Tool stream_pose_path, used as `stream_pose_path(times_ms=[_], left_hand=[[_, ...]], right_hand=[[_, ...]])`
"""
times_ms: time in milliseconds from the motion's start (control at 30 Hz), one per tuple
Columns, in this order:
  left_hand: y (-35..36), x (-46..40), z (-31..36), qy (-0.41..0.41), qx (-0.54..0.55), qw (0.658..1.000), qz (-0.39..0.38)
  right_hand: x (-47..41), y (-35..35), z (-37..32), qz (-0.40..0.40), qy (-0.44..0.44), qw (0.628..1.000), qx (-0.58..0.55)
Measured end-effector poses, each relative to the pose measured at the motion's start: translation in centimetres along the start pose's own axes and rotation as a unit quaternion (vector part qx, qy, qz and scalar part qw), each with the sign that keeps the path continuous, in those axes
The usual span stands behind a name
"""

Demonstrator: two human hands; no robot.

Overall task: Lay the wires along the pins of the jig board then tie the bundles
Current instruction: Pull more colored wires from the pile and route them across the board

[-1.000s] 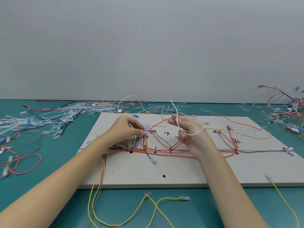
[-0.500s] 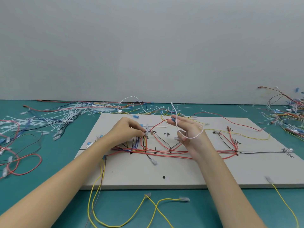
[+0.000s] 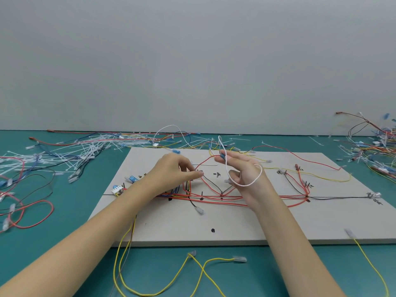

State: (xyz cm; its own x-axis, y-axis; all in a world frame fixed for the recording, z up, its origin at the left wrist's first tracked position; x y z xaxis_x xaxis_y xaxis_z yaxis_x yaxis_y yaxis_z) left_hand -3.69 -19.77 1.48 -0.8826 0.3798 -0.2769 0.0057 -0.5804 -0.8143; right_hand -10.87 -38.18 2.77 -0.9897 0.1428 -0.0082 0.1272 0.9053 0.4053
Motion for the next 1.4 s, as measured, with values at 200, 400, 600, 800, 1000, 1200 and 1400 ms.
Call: stream_pose_path(times_ms=[200, 400, 600, 800, 1000, 1200, 1400], left_hand=[[-0.2, -1.0, 0.0, 0.020, -0.027, 0.999, 0.022], [-1.3, -2.3, -0.8, -0.006, -0.031, 0.999, 0.006], [-1.7, -2.8, -2.1, -0.030, -0.033, 0.999, -0.014], [-2.4, -2.8, -3.2, -0.031, 0.015, 0.999, -0.009], [-1.5, -2.9, -3.1, -0.024, 0.033, 0.998, -0.036], [-1.3, -2.7, -3.3, -0.034, 0.039, 0.999, -0.006], [-1.4, -2.1, -3.8, -0.047, -0.002, 0.996, 0.069]], right_hand=[[0.0, 0.3, 0.4, -0.016, 0.001, 1.000, 0.009], [0.5, 1.4, 1.1, -0.040, 0.021, 0.997, 0.057], [1.2, 2.5, 1.5, -0.062, 0.022, 0.992, 0.106], [0.9, 3.3, 1.9, -0.085, -0.032, 0.986, 0.141], [0.9, 3.8, 2.6, -0.102, -0.060, 0.978, 0.169], [1.3, 3.7, 2.6, -0.115, -0.066, 0.972, 0.192], [1.2, 3.7, 3.2, -0.118, -0.066, 0.964, 0.231]])
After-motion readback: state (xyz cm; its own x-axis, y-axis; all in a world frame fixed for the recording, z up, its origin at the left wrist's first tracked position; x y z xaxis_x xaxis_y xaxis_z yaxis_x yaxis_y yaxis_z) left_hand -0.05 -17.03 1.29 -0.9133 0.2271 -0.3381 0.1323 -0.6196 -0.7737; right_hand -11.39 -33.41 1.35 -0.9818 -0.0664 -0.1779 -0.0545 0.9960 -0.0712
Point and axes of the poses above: each hand's wrist, its own x-axis away from the middle knuckle, its own y-axis out of the palm, z = x × y, the point moved 4 cm from there along -x, towards the middle knuckle, and after that the axes turned 9 degrees about -x, right-handed, at the moved point
